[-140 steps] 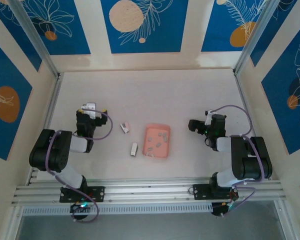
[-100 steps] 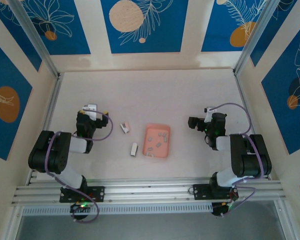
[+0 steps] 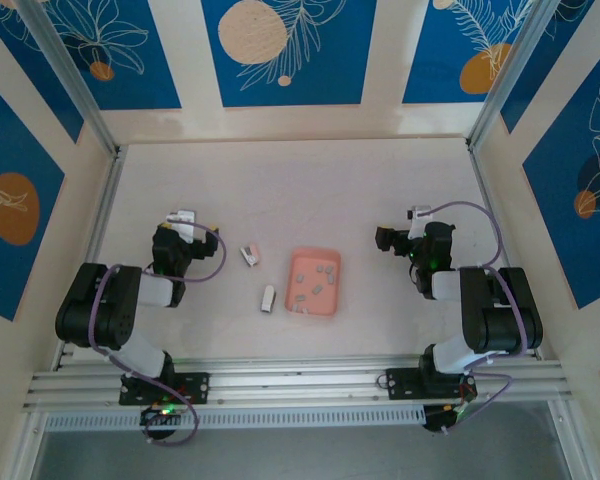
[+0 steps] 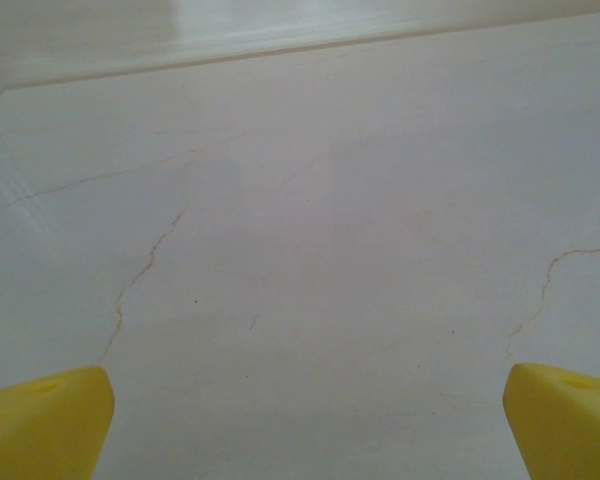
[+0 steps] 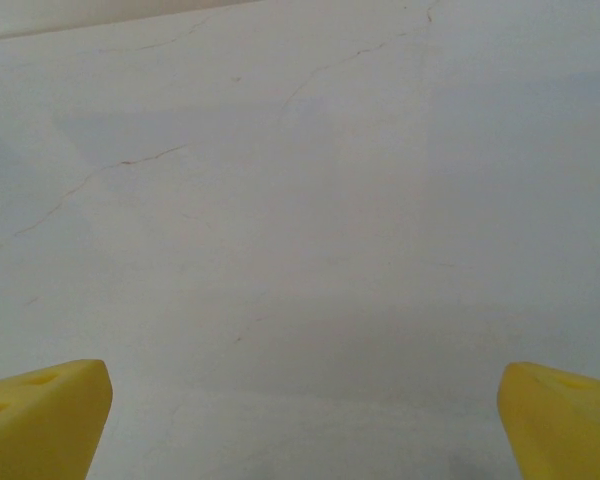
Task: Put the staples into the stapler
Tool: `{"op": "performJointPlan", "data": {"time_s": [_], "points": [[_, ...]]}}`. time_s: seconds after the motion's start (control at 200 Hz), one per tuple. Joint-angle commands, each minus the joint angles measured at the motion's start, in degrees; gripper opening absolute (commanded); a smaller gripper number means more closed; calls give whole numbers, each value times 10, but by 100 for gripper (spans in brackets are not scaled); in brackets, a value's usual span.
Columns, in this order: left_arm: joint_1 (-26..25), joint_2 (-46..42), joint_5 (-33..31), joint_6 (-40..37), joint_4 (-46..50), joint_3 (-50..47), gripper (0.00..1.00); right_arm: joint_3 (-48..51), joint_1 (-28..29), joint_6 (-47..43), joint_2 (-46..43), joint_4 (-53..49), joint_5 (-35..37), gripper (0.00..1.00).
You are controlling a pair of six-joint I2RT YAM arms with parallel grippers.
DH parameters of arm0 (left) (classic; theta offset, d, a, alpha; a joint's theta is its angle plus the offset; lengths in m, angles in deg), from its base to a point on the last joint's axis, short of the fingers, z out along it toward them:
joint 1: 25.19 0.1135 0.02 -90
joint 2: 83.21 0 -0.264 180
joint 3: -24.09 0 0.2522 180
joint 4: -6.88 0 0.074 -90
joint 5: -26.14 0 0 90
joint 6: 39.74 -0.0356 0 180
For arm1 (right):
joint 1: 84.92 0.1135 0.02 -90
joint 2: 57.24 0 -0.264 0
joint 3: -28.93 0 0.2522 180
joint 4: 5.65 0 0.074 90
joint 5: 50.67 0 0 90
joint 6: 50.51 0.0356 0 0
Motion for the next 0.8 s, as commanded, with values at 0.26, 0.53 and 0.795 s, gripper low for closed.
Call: {"op": "performJointPlan", "data": {"time_s": [0.26, 0.53, 0.795], "points": [[9, -13, 14, -17, 3, -7, 100, -16, 2, -14, 7, 26, -12, 99], [8, -13, 19, -17, 10, -4, 100, -16, 0, -12, 7, 25, -17, 99], [15, -11, 15, -6, 22, 3, 100, -17, -5, -10, 8, 23, -24, 99]]}}
